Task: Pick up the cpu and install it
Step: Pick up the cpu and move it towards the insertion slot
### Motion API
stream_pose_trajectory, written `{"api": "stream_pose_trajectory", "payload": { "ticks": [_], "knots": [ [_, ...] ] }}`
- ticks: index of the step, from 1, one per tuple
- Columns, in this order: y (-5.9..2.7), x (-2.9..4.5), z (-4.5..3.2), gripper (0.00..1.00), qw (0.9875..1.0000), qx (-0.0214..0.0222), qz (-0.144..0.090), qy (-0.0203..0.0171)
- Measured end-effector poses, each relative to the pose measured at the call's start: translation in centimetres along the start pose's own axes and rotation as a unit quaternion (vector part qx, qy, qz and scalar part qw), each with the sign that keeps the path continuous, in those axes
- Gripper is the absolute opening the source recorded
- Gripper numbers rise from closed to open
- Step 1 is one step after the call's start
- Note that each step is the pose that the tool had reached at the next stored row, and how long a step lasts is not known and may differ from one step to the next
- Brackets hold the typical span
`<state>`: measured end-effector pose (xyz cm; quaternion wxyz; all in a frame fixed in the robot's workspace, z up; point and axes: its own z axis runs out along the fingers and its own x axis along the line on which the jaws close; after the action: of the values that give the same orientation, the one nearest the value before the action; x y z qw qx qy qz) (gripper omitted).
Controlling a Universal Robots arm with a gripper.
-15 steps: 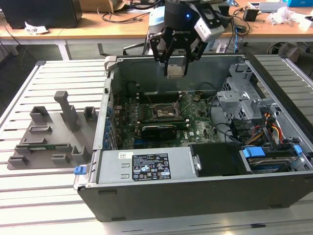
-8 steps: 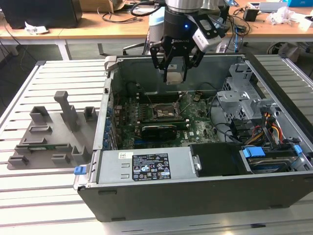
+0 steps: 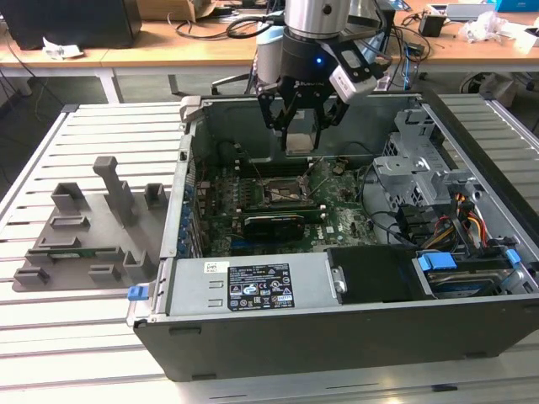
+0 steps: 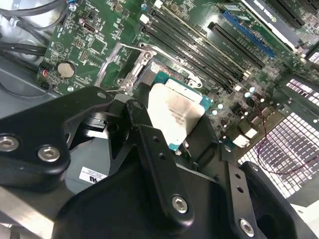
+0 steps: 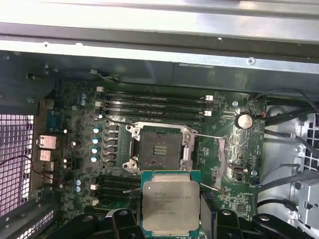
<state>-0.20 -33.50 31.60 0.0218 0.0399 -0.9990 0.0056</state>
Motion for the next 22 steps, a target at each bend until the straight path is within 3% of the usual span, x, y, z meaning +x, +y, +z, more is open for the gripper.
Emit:
{"api": "stream_pose_trajectory", "payload": {
  "ticks": [22],
  "knots": [
    [0.01,-0.02,0.31,0.55,1.0000,0.0000,0.000,0.0000]
  ]
}}
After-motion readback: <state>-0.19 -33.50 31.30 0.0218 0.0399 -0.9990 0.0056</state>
